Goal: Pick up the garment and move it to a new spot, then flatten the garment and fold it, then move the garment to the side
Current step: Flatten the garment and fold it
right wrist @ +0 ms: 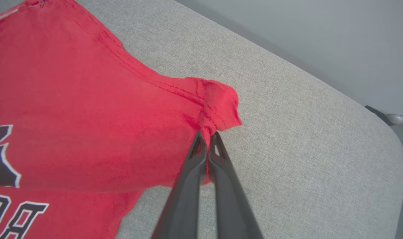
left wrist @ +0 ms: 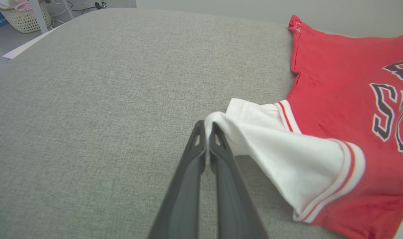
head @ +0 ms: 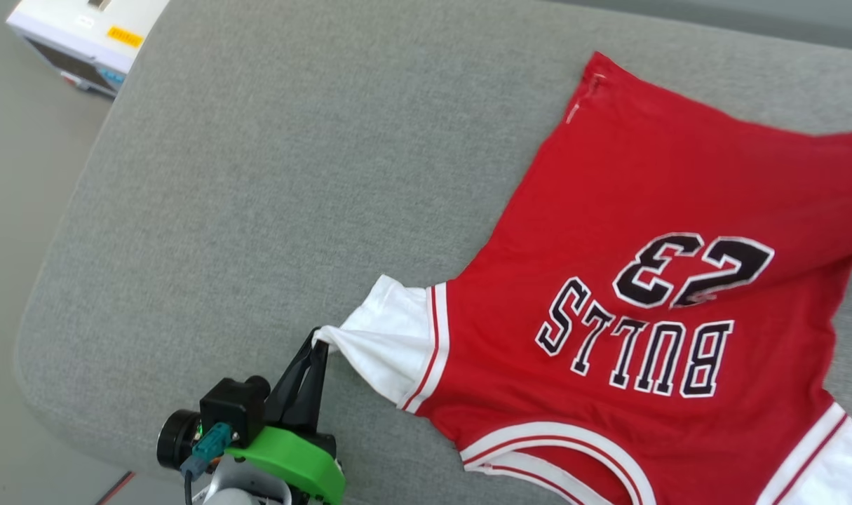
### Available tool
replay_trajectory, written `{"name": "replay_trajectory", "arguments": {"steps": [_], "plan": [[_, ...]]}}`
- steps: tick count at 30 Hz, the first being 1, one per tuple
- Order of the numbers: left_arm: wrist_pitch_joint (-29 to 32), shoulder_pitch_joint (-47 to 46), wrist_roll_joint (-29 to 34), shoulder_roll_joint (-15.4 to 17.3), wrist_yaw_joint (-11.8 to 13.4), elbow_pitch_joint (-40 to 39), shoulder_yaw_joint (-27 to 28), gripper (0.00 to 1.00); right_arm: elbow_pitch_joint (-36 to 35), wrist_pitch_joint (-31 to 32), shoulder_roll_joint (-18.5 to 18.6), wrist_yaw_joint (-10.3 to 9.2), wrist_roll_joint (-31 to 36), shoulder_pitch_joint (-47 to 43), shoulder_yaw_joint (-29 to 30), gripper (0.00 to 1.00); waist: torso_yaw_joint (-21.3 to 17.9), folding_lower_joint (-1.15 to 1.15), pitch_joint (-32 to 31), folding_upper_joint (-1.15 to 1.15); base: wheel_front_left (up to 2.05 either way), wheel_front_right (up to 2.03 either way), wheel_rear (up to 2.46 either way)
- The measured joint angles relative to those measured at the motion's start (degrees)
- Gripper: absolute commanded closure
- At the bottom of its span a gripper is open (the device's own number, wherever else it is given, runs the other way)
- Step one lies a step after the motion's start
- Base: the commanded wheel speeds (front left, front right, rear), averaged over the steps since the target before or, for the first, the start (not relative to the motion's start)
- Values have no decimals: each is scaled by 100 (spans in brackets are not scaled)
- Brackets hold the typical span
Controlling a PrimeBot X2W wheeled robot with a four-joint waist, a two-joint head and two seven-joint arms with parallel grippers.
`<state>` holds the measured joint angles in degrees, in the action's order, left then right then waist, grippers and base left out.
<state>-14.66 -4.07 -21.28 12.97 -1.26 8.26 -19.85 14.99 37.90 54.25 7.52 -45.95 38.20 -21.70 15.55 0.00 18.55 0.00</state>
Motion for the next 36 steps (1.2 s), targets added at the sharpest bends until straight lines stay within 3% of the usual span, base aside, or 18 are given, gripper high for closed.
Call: {"name": "replay_trajectory", "arguments": {"steps": [6,12,19,25,29,33,34,35,36], "plan": [[0,242,3,98,36,38,53,100,-426,-442,242,0,-209,-1407,495,100,-316,0,-347,0,0,0,0],[11,419,2,154,119,11,74,100,-762,-708,34,0,-226,-2903,1301,100,-646,0,-616,0,0,0,0],[35,542,-7,249,160,-12,107,100,-1347,-678,-761,0,-38,-4632,2346,100,-946,0,-874,0,0,0,0],[58,548,-47,297,160,-1,103,100,-1551,-433,-1835,0,222,-5712,2802,100,-1101,0,-899,0,0,0,0],[57,540,-47,301,159,40,90,100,-1272,-336,-2234,0,291,-5782,2769,100,-1106,0,-842,0,0,0,0],[57,533,-48,301,156,86,71,100,-1157,-366,-2315,0,297,-5765,2749,100,-1088,0,-832,0,0,0,0],[56,528,-48,301,155,98,68,100,-1143,-411,-2328,0,297,-5745,2769,65,-1088,0,-839,0,0,0,0],[56,527,-48,301,156,109,67,100,-1138,-450,-2332,0,298,-5743,2792,0,-1089,0,-847,0,0,0,0],[56,527,-48,301,156,120,64,100,-1139,-488,-2337,1,300,-5736,2819,0,-1091,0,-859,0,0,0,0]]}}
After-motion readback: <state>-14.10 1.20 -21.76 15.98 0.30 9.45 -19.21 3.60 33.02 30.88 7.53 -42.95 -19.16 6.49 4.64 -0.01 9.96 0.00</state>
